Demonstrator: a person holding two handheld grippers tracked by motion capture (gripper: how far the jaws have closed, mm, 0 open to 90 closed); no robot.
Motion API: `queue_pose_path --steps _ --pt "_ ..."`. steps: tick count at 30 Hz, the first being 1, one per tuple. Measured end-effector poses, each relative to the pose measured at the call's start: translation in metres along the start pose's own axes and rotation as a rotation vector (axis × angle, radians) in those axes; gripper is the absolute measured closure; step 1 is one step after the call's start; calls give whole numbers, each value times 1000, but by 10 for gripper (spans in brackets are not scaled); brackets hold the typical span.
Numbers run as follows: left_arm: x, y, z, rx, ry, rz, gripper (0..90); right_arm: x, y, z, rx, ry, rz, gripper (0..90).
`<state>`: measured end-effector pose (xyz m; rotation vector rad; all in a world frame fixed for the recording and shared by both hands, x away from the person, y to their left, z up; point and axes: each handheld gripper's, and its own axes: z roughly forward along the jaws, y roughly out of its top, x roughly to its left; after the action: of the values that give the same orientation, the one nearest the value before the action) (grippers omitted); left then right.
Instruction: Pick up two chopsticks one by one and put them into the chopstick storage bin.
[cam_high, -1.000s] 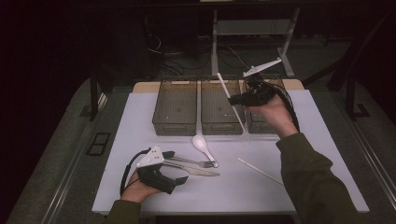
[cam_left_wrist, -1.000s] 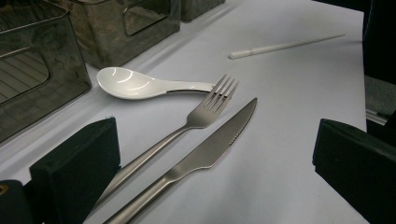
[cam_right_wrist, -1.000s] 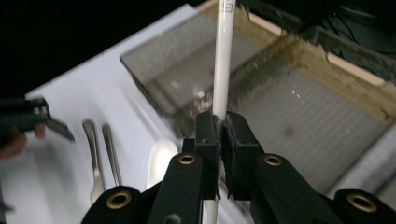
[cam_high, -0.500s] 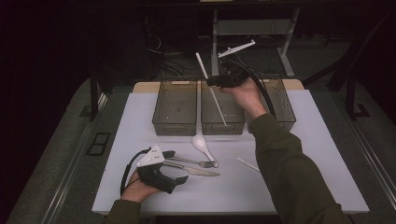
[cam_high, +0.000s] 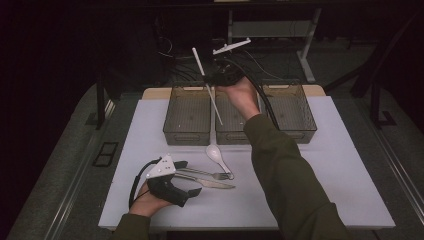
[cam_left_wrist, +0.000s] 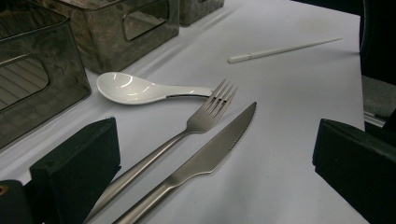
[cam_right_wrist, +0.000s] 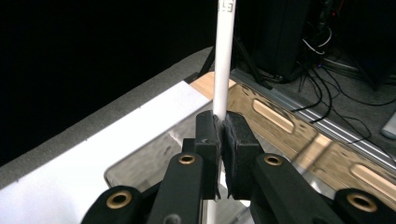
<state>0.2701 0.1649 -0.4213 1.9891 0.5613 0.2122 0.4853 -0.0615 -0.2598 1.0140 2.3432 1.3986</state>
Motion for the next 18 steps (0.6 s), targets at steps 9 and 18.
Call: queue_pose_path --steps 9,18 --pt "0 0 -1 -6 -10 2 0 18 6 39 24 18 4 848" --pt "0 0 -1 -17 -14 -3 0 19 -8 71 115 4 27 848"
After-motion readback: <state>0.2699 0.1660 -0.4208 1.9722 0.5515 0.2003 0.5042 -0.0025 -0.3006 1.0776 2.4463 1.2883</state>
